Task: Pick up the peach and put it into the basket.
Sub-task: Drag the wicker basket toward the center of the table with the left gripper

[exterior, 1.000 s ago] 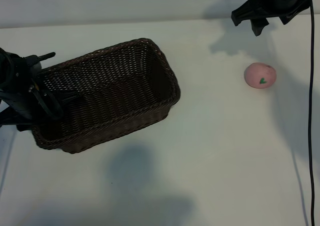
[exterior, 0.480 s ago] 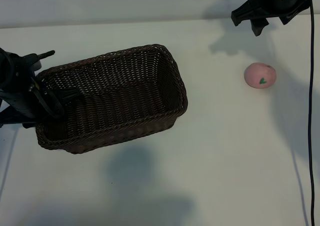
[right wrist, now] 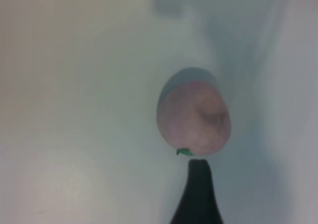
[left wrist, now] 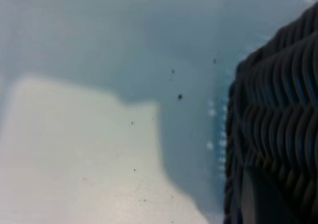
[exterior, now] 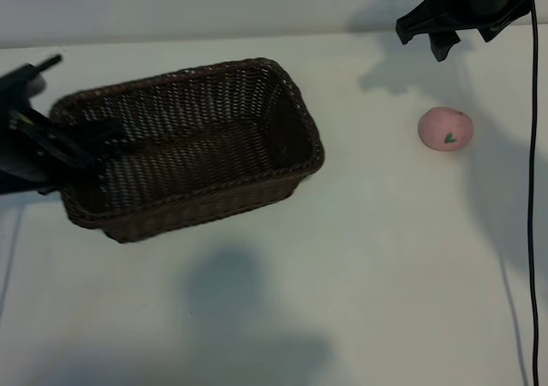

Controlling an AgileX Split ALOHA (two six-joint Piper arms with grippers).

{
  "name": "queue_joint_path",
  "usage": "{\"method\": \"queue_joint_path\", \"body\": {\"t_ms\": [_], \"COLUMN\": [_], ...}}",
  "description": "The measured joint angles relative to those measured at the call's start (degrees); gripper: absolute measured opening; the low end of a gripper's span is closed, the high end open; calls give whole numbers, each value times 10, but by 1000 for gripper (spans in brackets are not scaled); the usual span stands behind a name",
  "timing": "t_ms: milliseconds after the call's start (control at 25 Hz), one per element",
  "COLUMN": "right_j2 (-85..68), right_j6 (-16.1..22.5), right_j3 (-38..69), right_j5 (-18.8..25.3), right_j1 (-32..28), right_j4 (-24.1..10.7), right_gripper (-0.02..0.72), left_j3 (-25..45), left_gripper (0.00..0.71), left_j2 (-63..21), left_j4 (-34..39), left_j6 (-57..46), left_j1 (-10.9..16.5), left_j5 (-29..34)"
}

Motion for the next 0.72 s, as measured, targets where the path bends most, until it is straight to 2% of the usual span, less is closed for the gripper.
{"method": "queue_joint_path", "body": {"t_ms": [160, 360, 600, 720], "right_j2": [0, 0, 0, 0], "right_j6": [0, 0, 0, 0], "right_j3": [0, 0, 0, 0], "right_j5": [0, 0, 0, 0], "right_j1": [0, 0, 0, 0], "right_j4": [0, 1, 7, 8], "right_gripper": [555, 555, 555, 555], "left_j3": [-3, -55, -175, -220], "left_gripper": [109, 109, 109, 109], "left_j2": [-36, -34, 26, 65], "left_j4": [-78, -144, -139, -132], "left_j6": [86, 182, 210, 211], "left_j1": [26, 43, 39, 25], "left_j5": [17, 68, 142, 151]}}
